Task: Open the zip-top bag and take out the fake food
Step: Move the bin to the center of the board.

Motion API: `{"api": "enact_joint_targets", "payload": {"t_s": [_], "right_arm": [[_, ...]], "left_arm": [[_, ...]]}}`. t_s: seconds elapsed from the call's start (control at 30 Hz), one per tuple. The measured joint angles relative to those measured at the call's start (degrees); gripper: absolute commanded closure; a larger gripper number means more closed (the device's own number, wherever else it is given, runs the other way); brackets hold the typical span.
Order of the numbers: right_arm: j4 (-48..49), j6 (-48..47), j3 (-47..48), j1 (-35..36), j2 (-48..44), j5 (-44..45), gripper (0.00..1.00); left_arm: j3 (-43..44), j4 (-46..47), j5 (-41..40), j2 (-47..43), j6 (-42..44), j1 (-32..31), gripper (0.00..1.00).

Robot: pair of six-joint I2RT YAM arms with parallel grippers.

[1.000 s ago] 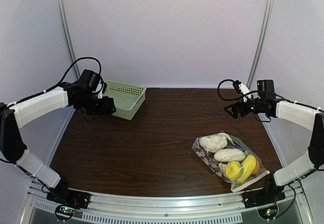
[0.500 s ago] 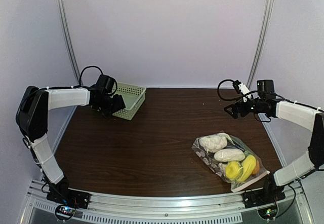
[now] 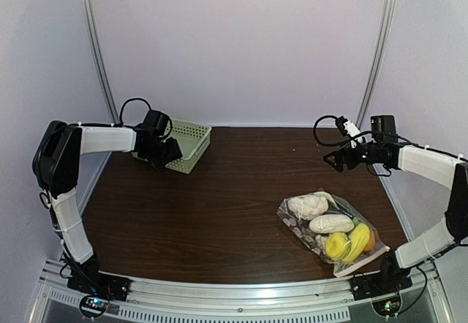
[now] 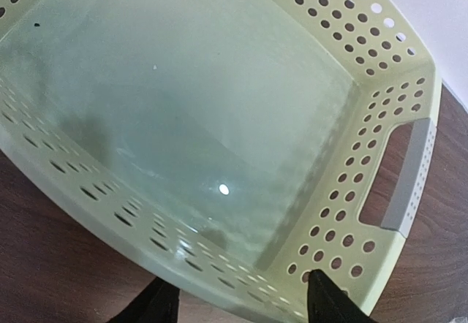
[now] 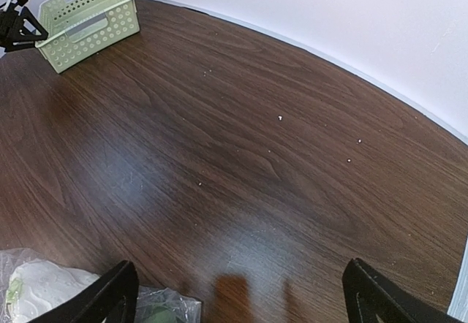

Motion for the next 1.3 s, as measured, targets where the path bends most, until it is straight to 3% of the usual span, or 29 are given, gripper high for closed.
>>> {"api": "enact_joint_targets", "payload": {"t_s": [0.2,0.53,0.7,1.3], "right_arm": [[-0.5,-0.6,0.0,0.2,0.3,0.0,0.02],[-1.3,-1.1,0.2,2.3,1.4,0.1,0.02],[-1.6,-1.3,0.2,2.9,1.4,0.1,0.02],[-2.0,-1.4,0.9,4.0,1.4,0.3,0.03]], "left_arm": [[-1.4,-1.6,1.7,-1.8,5.0,0.7,0.52],[-12.4,-6.3,5.7,-11.8,12.2,4.0,0.62],[-16.6,-10.0,5.2,-17.3,15.3,4.2,0.72],[-28.1,-16.7,3.9,-31.0,20.8,8.6,0.77]]}}
